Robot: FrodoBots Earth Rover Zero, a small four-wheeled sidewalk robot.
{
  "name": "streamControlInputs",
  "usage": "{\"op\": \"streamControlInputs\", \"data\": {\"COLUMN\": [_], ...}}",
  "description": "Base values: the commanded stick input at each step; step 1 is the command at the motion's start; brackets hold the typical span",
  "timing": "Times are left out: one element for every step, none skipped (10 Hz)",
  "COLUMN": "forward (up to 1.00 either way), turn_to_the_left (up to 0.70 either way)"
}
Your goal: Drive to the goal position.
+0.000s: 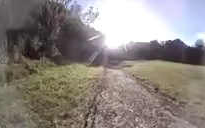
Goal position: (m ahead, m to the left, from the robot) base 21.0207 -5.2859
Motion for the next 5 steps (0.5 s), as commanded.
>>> {"op": "streamControlInputs", "data": {"forward": [0.50, 0.50, 0.50, 0.50, 0.50], "turn_to_the_left": [0.00, 0.00, 0.00, 0.00, 0.00]}}
